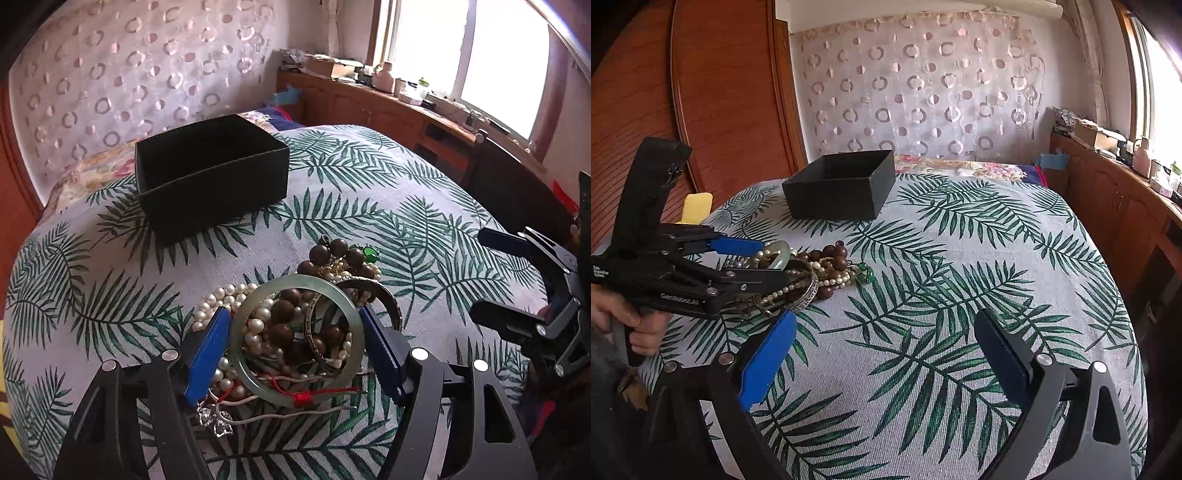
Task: Organize jewelry
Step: 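Move both tools down toward the jewelry pile, then grasp the jade bangle with the left tool while the right grasps the dark metal bangle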
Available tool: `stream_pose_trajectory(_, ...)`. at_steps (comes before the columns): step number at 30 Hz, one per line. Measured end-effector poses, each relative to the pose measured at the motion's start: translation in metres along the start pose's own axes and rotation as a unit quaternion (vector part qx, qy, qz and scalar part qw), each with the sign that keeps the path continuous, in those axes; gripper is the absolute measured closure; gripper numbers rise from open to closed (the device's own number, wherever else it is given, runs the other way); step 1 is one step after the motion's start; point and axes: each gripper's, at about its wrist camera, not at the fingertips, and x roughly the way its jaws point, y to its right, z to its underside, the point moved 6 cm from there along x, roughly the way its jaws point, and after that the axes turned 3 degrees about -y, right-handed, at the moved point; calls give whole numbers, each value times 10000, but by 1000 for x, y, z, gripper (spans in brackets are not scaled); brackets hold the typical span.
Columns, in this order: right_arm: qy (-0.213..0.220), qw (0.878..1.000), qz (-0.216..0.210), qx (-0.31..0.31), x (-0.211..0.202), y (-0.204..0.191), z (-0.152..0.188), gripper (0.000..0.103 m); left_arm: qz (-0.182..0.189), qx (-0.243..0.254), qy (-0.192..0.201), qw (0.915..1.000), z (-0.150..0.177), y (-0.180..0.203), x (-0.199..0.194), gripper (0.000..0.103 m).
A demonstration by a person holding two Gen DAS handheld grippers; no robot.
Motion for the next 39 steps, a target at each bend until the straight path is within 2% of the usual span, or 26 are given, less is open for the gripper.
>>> stream_pose_trajectory(8, -91, 9998, -103, -158, 6, -8, -7, 7, -118, -116, 311, 9994, -1, -6, -22, 35)
stream_pose_trajectory(9, -119, 9996, -171, -187, 7, -10, -8, 11, -111, -149, 359, 9992, -2, -7, -25, 35)
stream_pose_trajectory(11, -219, 9990, -310, -232, 12, -15, -11, 26, -121, -231, 459, 9986, -2, -11, -33, 35)
stream_pose_trajectory(14, -360, 9974, -537, -306, 21, -25, -14, 43, -200, -319, 581, 9976, -2, -16, -42, 35)
stream_pose_trajectory(17, -622, 9947, -802, -152, 33, -32, -16, 56, -275, -403, 686, 9965, 1, -22, -50, 35)
stream_pose_trajectory(19, -704, 9932, -924, -115, 38, -38, -17, 60, -276, -459, 718, 9960, 3, -25, -53, 35)
stream_pose_trajectory(24, -829, 9924, -901, -94, 51, -45, -17, 65, -328, -543, 796, 9948, 8, -30, -58, 35)
stream_pose_trajectory(27, -887, 9924, -847, -100, 55, -47, -18, 73, -317, -574, 839, 9943, 10, -31, -60, 35)
stream_pose_trajectory(29, -932, 9921, -833, -125, 57, -47, -17, 84, -306, -579, 851, 9942, 11, -31, -61, 35)
stream_pose_trajectory(32, -977, 9917, -816, -207, 58, -48, -16, 95, -277, -585, 865, 9941, 12, -32, -61, 35)
stream_pose_trajectory(39, -819, 9924, -831, -388, 49, -46, -21, 97, -293, -613, 928, 9934, 9, -33, -63, 35)
